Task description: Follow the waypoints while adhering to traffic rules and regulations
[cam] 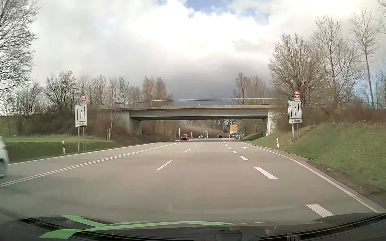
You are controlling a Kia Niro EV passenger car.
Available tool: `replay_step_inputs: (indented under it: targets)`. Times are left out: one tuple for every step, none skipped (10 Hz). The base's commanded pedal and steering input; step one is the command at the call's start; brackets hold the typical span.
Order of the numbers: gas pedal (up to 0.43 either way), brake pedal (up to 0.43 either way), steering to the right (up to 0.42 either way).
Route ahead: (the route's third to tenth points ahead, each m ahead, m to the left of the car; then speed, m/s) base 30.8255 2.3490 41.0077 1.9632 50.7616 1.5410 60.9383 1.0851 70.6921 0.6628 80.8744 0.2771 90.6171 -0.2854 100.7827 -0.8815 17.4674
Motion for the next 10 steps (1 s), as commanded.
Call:
replay_step_inputs:
  targets:
    - [0.197, 0.0, 0.002]
    - [0.197, 0.0, 0.002]
    - [0.197, 0.0, 0.002]
    - [0.197, 0.0, 0.003]
    - [0.197, 0.0, 0.002]
    - [0.197, 0.0, 0.001]
    - [0.197, 0.0, 0.0]
    - [0.197, 0.0, -0.002]
    - [0.197, 0.0, -0.002]
    - [0.197, 0.0, -0.002]
